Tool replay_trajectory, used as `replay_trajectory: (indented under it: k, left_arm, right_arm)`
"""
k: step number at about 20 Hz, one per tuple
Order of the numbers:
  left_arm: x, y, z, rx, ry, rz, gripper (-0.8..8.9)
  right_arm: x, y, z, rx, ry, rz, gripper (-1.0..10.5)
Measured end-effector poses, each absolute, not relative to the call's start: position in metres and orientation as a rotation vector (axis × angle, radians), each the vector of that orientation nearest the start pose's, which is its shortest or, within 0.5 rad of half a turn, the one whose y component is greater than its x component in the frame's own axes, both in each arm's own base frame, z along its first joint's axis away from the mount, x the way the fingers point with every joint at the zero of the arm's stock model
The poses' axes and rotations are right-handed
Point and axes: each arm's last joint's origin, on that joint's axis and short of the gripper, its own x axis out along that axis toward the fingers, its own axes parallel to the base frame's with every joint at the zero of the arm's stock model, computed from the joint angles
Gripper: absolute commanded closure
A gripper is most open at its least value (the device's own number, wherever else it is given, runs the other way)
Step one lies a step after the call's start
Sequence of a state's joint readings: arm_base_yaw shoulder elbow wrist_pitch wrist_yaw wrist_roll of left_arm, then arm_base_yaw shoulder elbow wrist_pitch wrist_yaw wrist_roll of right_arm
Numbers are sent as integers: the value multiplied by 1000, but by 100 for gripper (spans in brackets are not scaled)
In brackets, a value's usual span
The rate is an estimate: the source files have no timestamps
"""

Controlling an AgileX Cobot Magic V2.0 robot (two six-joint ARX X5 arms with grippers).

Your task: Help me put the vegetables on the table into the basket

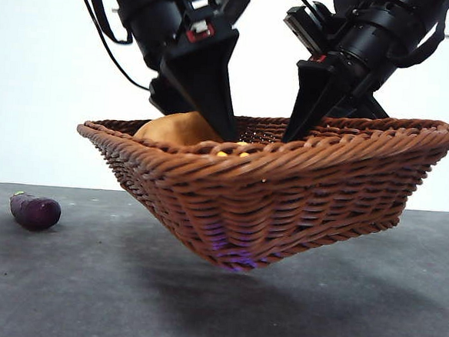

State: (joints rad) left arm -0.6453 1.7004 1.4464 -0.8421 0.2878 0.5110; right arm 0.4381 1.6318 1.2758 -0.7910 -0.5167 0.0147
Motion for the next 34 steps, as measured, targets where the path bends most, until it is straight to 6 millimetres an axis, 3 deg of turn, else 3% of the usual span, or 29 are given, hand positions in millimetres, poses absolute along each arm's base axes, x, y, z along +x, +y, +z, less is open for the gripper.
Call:
replay_trajectory:
  k: [3,6,8,10,14,17,23,28,34]
  left_arm:
    - [266,-197,324,532,758,-1027,336]
    - [268,-166,374,348,694,-835,338]
    - [269,-141,394,241,721,-610,338]
    - [274,-114,400,186,748,-380,338]
    - [298,-57,381,28,910,-100,338]
    - [320,-37,360,-76,982,13,338]
    - [364,-40,283,-176,1272,144,338]
    - [384,-48,241,-223,1362,206,338]
    - [398,-50,219,-265,1359,237,338]
  right_arm:
    - [289,151,253,49,1186,823,958]
    - [289,151,253,49,1184,823,958]
    - [290,150,254,51,1176,822,958]
    - [294,145,255,62,1154,809,959]
    - [300,114,271,104,1082,729,958]
    - [302,88,292,128,980,674,958]
    - [300,73,294,101,980,661,958]
    - [300,74,294,103,974,694,958]
    - [299,74,294,98,977,700,958]
